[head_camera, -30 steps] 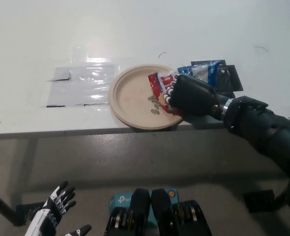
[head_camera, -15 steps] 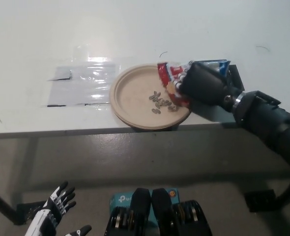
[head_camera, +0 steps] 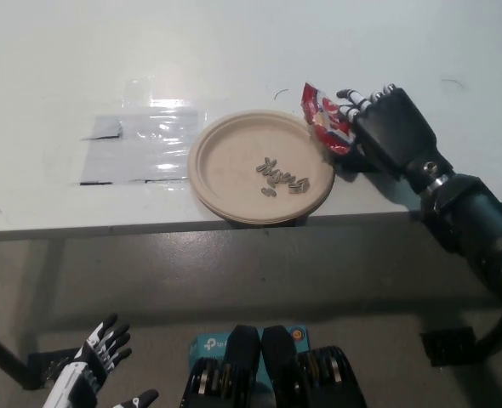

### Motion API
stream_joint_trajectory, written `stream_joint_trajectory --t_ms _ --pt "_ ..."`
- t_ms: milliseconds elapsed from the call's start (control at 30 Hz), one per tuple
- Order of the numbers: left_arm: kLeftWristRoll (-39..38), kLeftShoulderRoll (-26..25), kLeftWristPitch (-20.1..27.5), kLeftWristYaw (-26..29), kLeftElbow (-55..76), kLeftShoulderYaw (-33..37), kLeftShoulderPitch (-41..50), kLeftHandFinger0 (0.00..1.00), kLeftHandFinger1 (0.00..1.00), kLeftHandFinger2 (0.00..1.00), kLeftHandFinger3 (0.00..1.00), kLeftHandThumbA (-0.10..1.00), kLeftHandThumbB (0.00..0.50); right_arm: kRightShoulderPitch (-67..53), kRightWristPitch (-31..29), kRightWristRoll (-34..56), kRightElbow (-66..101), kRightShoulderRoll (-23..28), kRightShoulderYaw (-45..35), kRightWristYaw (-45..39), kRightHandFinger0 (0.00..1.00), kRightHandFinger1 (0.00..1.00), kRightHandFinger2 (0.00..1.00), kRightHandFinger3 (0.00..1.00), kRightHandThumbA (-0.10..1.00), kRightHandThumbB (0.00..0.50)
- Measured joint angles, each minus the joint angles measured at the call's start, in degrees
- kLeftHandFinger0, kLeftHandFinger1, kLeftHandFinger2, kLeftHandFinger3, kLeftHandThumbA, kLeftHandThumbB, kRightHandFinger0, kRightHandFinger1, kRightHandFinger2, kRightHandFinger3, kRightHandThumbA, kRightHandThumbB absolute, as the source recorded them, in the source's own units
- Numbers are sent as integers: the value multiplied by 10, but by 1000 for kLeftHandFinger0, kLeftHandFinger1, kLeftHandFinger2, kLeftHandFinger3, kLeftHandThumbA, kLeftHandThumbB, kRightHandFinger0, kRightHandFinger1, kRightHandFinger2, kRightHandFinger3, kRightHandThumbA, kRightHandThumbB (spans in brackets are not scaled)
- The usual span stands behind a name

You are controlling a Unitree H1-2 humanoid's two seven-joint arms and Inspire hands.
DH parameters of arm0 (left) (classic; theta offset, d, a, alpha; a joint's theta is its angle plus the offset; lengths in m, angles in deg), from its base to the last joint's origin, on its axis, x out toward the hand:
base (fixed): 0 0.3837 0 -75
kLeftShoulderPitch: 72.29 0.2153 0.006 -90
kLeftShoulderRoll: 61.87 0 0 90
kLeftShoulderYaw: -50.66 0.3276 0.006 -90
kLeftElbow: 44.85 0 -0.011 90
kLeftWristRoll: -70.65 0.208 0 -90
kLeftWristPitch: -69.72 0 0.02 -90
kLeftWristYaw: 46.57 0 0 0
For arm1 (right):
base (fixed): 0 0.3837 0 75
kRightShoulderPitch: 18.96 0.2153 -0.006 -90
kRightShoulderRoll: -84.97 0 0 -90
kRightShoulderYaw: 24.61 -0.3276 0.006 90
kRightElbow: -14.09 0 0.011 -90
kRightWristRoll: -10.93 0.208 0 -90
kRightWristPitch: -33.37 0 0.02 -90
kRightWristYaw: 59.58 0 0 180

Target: The robot picks up a small bag of sunflower seeds on the right hand side and take it to the empty plate on the left hand side then pours some sunflower seeds on to the plate.

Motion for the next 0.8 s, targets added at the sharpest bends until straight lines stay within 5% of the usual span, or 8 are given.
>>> stream_joint_trajectory --t_ms 233,400,500,667,700,733,767,800 --pt "0 0 0 0 0 0 0 1000 1000 1000 1000 1000 328 -1 -2 16 -8 0 -10 0 0 115 663 463 -100 241" --pt "0 0 0 0 0 -1 0 1000 1000 1000 1000 1000 317 -3 -5 22 -13 4 -12 0 0 214 774 535 -100 233" --pt "0 0 0 0 0 -2 0 1000 1000 1000 1000 1000 317 -3 -9 28 -16 8 -15 0 0 232 785 543 -100 204" --pt "0 0 0 0 0 -2 1 1000 1000 1000 1000 1000 302 -2 -11 37 -21 19 -16 -4 9 326 729 560 -100 242" --pt "0 0 0 0 0 -2 1 1000 1000 1000 1000 1000 301 -2 -11 40 -23 20 -18 -6 148 491 840 691 -23 232" --pt "0 0 0 0 0 -2 2 1000 1000 1000 1000 1000 299 -2 -11 42 -24 21 -21 -8 598 882 1000 1000 231 382" --pt "0 0 0 0 0 -2 2 1000 1000 1000 1000 1000 299 -2 -10 47 -26 20 -30 -20 612 861 1000 1000 254 366" --pt "0 0 0 0 0 -2 2 1000 1000 1000 1000 1000 306 -2 -10 54 -27 19 -37 -31 1000 1000 1000 1000 407 474"
